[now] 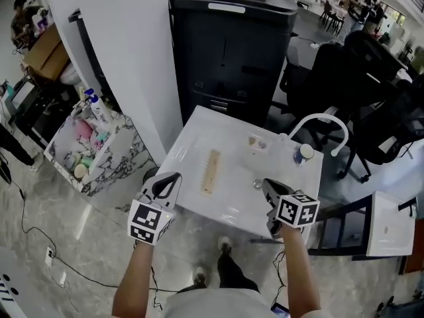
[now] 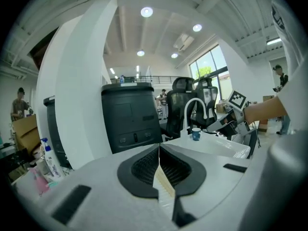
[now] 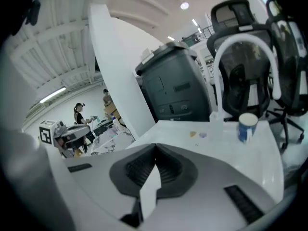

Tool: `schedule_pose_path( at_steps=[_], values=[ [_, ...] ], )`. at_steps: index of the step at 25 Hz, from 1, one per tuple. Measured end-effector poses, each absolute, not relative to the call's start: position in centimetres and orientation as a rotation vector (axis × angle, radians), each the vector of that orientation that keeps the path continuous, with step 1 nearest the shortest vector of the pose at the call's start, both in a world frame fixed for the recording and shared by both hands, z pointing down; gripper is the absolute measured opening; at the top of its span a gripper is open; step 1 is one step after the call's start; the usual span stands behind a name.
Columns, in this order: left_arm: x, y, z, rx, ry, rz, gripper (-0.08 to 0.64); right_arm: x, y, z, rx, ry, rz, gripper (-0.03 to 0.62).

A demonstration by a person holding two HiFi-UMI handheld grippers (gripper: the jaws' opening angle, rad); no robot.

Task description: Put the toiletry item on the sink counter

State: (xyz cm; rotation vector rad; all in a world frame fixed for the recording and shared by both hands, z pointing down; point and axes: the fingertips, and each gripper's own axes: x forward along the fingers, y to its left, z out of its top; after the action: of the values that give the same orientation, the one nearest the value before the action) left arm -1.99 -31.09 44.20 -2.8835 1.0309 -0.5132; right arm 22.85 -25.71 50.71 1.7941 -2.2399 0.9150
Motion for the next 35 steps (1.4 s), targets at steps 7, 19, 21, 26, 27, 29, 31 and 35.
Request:
schedule_pose_path(
  at_steps=[7,19,21,26,27,29,31,35],
  values=[
    [-1.2,-27.3,39.2,-2.857,0.923,-0.41,0.011,23.9,-17.2,42.6,1.912,-2.198,0.419,-0.003],
    [-1.1,-19.1,34.7,-2.809,0.733,-0.358,0.011,22.5,-4.9,34.2,2.064,-2.082,0.054,-0.003],
    [-1.3,-18.3,34.0,-2.8,0.728,-0.339,0.011,22.3,-3.8,33.2,2.076,-2.063,0.021,-0.003],
    [-1.1,-16.5,32.5,-2.776,0.722,-0.295,0.011,22.1,-2.2,32.5,2.069,-2.055,-0.026,-0.003],
    [-1.0,-16.2,32.4,-2.776,0.725,-0.288,0.011,22.2,-2.1,32.5,2.069,-2.057,-0.025,-0.003],
    [-1.2,-15.9,32.2,-2.775,0.735,-0.282,0.011,22.1,-2.0,32.5,2.068,-2.063,-0.024,-0.003],
    [-1.5,-15.8,32.1,-2.769,0.744,-0.282,0.011,21.8,-2.3,32.1,2.058,-2.074,-0.036,-0.003],
    [-1.8,-15.5,31.7,-2.758,0.749,-0.28,0.011,20.9,-2.8,31.5,2.009,-2.063,-0.092,-0.003]
  ],
)
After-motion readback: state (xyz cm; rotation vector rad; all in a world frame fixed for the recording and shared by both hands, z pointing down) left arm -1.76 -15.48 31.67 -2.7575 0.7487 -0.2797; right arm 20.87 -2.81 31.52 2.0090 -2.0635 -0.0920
